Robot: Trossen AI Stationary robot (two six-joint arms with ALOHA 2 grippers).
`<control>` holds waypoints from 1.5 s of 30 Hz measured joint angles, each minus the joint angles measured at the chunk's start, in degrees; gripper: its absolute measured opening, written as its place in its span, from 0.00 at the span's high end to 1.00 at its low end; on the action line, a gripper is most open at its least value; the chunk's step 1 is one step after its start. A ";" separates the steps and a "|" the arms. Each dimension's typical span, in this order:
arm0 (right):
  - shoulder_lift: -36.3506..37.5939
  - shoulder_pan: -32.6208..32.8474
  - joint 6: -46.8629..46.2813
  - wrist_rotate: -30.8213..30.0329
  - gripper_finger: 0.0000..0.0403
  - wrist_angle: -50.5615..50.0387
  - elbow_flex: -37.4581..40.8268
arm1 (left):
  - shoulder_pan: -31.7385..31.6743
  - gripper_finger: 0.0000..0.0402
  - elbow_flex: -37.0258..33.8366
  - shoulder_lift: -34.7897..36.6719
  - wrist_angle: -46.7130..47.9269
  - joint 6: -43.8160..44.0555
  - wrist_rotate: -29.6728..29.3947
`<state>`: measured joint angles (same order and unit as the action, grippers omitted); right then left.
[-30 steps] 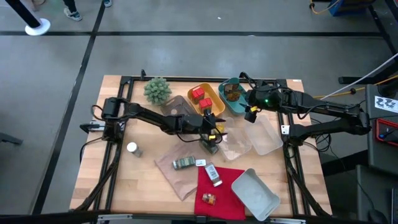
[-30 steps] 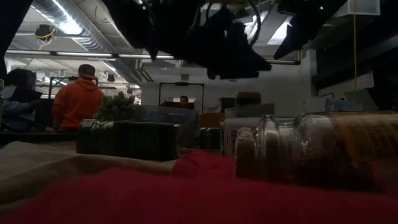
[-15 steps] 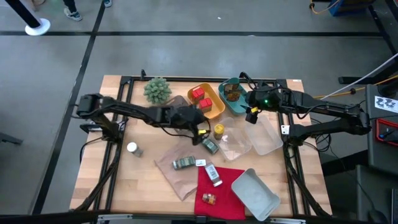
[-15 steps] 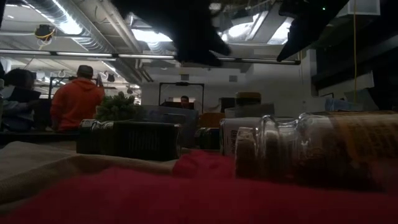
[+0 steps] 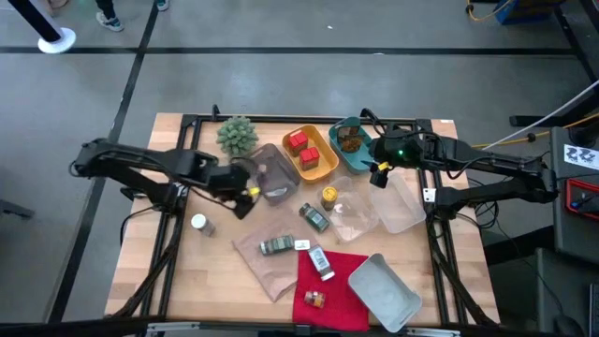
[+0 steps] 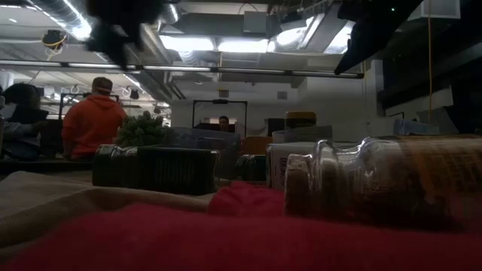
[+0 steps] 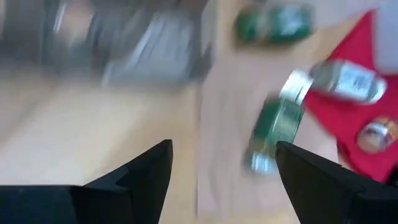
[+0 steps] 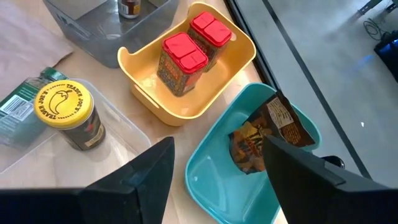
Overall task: Sort spices by type
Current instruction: Put the left white seasoning bottle into the right transparent bin
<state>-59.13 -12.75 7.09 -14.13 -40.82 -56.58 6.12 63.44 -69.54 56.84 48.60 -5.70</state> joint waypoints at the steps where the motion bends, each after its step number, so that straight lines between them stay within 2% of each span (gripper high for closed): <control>1: 0.00 0.00 0.00 0.00 0.40 -0.01 0.00 | 0.64 0.33 0.00 0.88 3.17 3.93 0.65; 7: 0.00 0.00 0.00 -0.02 0.40 -0.02 0.00 | 3.54 0.33 -0.01 3.05 16.77 21.13 5.73; 18: 0.00 0.00 0.00 -0.07 0.40 -0.14 0.00 | 8.40 0.33 -0.34 1.66 25.53 38.02 11.28; 28: 0.00 0.02 0.02 1.40 0.40 -0.82 0.00 | 15.12 0.33 -0.35 -1.07 26.60 44.61 11.54; 37: 0.00 0.02 0.02 1.75 0.40 -1.31 0.00 | 17.71 0.33 -0.37 -4.60 26.89 48.97 11.48; 41: 0.00 0.02 0.02 1.75 0.40 -1.31 0.00 | 18.47 0.33 -0.45 -6.25 26.81 54.40 11.29; 45: 0.00 0.02 0.02 1.75 0.40 -1.31 0.00 | 19.18 0.33 -0.50 -7.54 26.74 64.82 11.26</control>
<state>-59.13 -12.73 7.11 -12.38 -42.13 -56.58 25.30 62.94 -77.08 83.57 113.42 5.56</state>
